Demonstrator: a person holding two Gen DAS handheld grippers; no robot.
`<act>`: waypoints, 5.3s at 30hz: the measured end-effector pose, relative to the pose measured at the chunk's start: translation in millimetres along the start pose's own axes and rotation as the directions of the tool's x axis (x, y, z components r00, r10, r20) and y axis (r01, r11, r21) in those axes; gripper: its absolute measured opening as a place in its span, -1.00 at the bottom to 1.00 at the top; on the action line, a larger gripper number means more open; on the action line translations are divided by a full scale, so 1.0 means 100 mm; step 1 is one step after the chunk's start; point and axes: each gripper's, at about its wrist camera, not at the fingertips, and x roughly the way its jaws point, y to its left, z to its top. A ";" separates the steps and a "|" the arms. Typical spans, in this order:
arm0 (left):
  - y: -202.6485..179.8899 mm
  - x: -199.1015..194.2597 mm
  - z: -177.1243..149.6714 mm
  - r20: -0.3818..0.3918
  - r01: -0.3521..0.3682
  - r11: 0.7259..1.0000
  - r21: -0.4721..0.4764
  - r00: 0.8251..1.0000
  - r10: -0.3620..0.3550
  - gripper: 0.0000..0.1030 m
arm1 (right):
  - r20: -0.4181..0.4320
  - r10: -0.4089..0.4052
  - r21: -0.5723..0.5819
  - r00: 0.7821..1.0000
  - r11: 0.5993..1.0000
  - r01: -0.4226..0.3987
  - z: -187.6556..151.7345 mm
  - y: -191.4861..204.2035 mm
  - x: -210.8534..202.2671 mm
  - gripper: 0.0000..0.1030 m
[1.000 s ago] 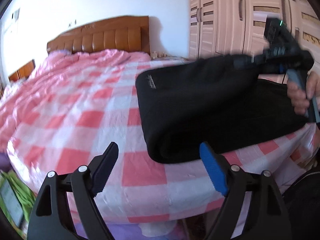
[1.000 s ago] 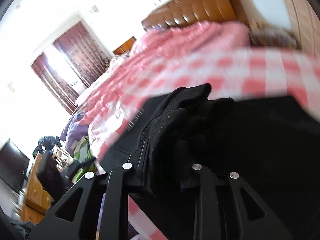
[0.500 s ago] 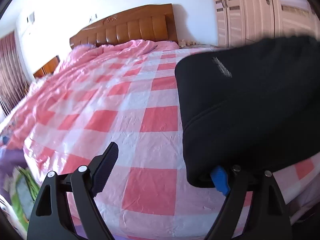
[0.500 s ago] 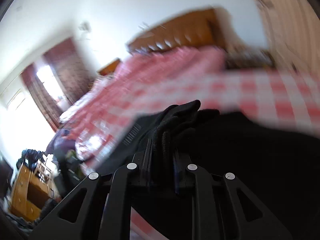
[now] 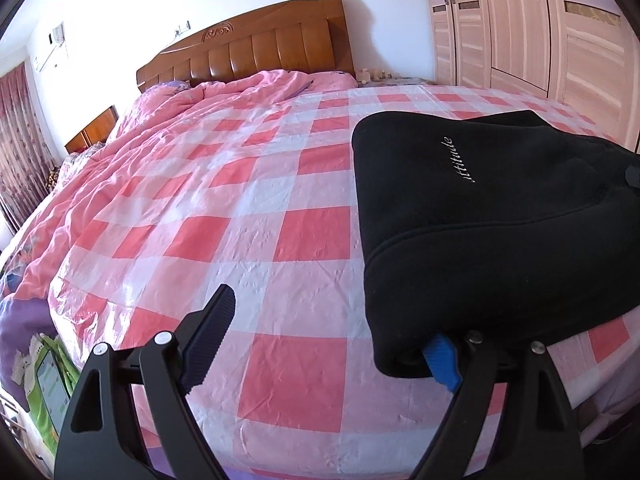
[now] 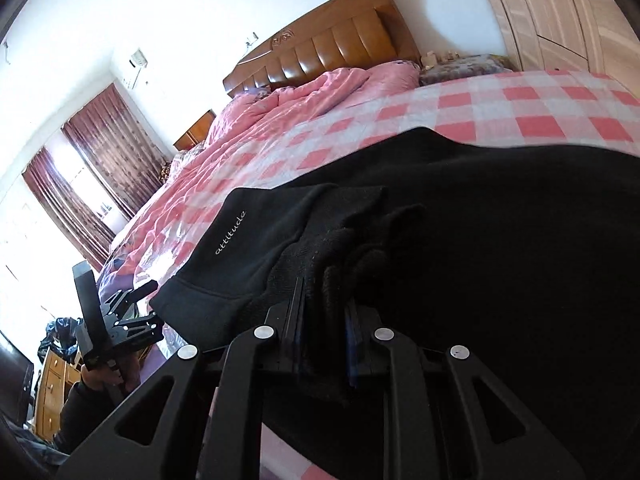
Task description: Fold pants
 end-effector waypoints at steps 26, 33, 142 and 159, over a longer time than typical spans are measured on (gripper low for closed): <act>-0.49 -0.07 1.23 0.045 0.331 0.943 -0.030 0.943 -0.329 0.96 | 0.011 -0.200 -0.394 0.980 0.900 0.188 0.10 0.81 0.37 0.48; -0.61 1.00 1.05 -0.188 0.252 0.963 -0.095 0.945 -0.266 0.96 | -0.041 -0.238 -0.427 0.970 0.882 0.198 -0.14 0.60 0.62 0.51; -1.82 0.52 0.95 -0.129 0.381 0.923 0.055 0.919 -0.372 0.97 | -0.002 -0.407 0.388 0.914 0.842 0.375 -0.81 -1.32 -1.73 0.91; -1.84 0.49 0.93 -0.127 0.392 0.918 0.066 0.915 -0.382 0.97 | 0.013 -0.428 0.527 0.904 0.771 0.357 -0.74 -1.48 -1.72 0.30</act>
